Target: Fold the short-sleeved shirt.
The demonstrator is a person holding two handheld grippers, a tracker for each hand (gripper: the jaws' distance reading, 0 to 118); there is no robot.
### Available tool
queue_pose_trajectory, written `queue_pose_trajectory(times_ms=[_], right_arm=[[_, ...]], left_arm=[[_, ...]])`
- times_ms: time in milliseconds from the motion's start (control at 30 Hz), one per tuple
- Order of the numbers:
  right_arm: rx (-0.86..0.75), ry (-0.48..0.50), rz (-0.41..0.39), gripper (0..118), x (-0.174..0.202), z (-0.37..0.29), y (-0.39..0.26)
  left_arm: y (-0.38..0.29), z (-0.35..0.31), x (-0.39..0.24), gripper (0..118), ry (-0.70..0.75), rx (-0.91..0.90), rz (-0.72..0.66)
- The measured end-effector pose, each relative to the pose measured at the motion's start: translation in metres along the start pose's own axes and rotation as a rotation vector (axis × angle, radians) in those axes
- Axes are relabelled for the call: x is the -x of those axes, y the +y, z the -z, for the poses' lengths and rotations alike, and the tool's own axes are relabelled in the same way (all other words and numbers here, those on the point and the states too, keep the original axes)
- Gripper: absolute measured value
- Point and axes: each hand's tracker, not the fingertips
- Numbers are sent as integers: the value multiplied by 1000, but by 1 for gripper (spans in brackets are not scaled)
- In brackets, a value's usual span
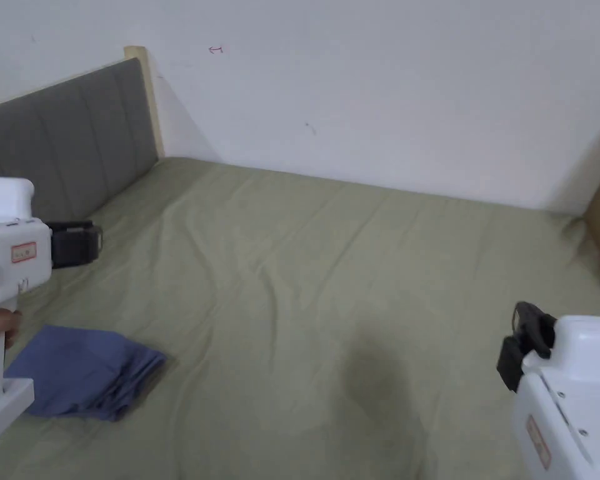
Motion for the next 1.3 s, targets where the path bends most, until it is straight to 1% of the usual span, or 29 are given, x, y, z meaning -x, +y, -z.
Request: queue_pose_trajectory(times_ms=[100,200,467,533,567,600,667,700,733,800,967,1300], right_arm=[[-34,-14,-12,0,-11,-10,16],[-60,-28,-24,0,-20,-20,28],[-103,-72,-19,0,-46,-37,39],[-106,-80,-14,0,-51,-39,38],[-106,-82,-12,0,-53,-39,37],[-105,-86,-11,0,-55,-40,37],[-103,-95,-12,0,-59,-41,35],[-100,-100,-12,0,-60,-42,34],[-100,-102,-11,0,-62,-42,32],[-92,-103,-8,0,-64,-42,31],[-83,-112,-16,0,-66,-42,26],[-86,-115,0,0,-67,-42,26]], left_arm=[[3,-34,-39,97,8,-165,44],[-2,-57,-76,97,-50,-268,50],[-38,-71,-163,97,-120,-376,40],[-50,-67,-177,93,-143,-388,34],[-56,-66,-183,86,-164,-391,22],[-60,-65,-187,74,-193,-392,11],[-66,-63,-198,18,-259,-368,-8],[-70,-60,-204,0,-245,-365,12],[-75,-60,-209,0,-227,-373,17],[-75,-60,-214,0,-283,-349,21],[-76,-62,-223,0,-285,-349,33],[-72,-62,-226,0,-318,-338,14]])
